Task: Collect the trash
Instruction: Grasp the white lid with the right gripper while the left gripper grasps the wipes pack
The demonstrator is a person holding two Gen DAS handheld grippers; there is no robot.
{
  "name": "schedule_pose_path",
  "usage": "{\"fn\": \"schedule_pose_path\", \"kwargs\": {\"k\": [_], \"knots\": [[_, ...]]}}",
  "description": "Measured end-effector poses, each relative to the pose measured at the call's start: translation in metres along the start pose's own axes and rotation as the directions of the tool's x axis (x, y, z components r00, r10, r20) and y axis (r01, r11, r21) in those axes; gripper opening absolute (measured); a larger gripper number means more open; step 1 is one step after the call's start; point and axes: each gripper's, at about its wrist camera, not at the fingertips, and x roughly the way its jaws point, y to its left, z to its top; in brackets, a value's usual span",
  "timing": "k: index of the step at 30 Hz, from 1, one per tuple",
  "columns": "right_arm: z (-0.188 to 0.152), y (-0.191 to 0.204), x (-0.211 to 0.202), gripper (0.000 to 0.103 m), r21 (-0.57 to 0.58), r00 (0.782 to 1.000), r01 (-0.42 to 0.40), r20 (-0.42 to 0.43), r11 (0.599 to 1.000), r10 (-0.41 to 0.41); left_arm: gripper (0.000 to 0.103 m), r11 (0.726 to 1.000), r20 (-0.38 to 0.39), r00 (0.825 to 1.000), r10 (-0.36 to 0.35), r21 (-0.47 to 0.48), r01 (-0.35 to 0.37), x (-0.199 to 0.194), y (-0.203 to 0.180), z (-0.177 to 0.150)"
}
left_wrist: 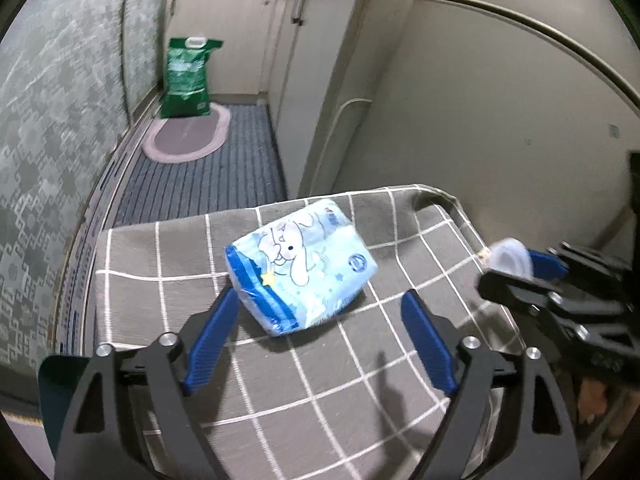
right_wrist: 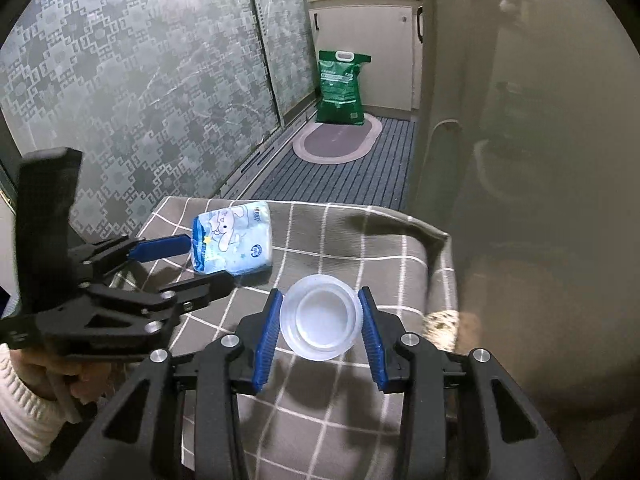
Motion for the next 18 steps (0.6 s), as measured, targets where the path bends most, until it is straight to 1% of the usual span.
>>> {"fn": "schedule_pose_path", "kwargs": {"k": [3, 5, 7, 8, 12, 13, 18], "knots": [[-0.003, -0.003, -0.005, 0.039, 0.001, 1.000, 0.002, 0.006, 1.000, -0.002, 0.090, 0.998, -0.006, 1.000, 0.030, -0.061, -0.030, 0.007, -0.002, 0.004], [-0.005, -0.003, -0.007, 0.039, -0.002, 1.000, -0.004, 0.008, 1.000, 0.004, 0.091, 0.992, -0.003, 0.997, 0.078, -0.104, -0.078, 0.011, -0.002, 0.006], [-0.007, -0.002, -0.008, 0.039, -0.009, 1.000, -0.001, 0.008, 1.000, 0.001, 0.092, 0.985, -0.010, 0.996, 0.091, -0.144, -0.091, 0.016, -0.001, 0.008], [-0.008, -0.001, -0.009, 0.039, -0.015, 1.000, 0.003, 0.008, 1.000, -0.002, 0.093, 0.982, -0.016, 0.994, 0.108, -0.157, -0.109, 0.019, -0.001, 0.009], [-0.013, 0.000, -0.012, 0.039, -0.029, 1.000, -0.009, 0.005, 1.000, 0.009, 0.093, 0.972, -0.010, 0.981, 0.191, -0.138, -0.191, 0.024, -0.010, 0.012], [-0.013, 0.000, -0.014, 0.039, -0.032, 1.000, -0.012, 0.003, 0.999, 0.012, 0.093, 0.966, -0.018, 0.975, 0.220, -0.136, -0.220, 0.026, -0.012, 0.013], [-0.017, -0.001, -0.017, 0.039, -0.039, 0.999, -0.035, 0.000, 0.999, 0.035, 0.091, 0.955, -0.058, 0.966, 0.251, -0.151, -0.257, 0.032, -0.009, 0.016]]}}
